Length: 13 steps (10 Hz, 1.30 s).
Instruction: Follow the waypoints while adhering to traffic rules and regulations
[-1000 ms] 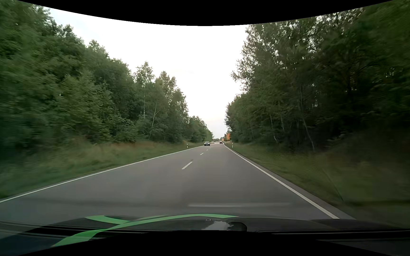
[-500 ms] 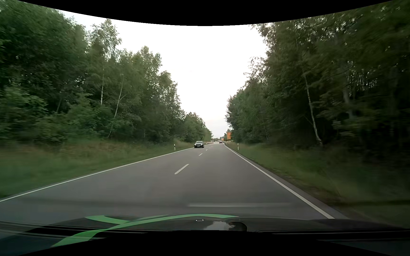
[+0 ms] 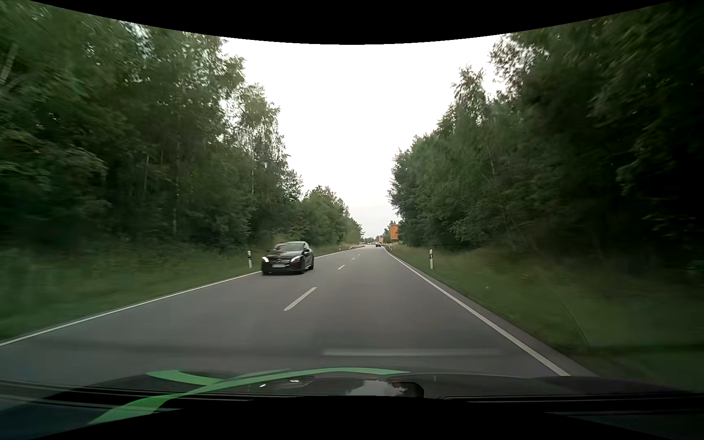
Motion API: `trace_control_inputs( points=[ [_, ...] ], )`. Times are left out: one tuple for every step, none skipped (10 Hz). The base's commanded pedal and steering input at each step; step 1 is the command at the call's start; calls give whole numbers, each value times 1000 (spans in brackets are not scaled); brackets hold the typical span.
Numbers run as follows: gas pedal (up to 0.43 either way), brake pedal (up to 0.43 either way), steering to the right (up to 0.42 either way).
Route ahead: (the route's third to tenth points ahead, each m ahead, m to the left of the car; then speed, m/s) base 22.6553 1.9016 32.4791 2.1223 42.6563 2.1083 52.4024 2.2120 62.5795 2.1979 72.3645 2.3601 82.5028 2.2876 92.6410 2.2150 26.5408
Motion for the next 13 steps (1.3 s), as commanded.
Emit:
trace_control_inputs(
  points=[
    [268, 0, 0],
    [280, 0, 0],
    [280, 0, 0],
    [287, 0, 0],
    [299, 0, 0],
    [311, 0, 0],
    [311, 0, 0],
    [319, 0, -1],
    [331, 0, 0],
    [339, 0, -1],
    [350, 0, 0],
    [350, 0, 0],
    [358, 0, -1]
  ],
)
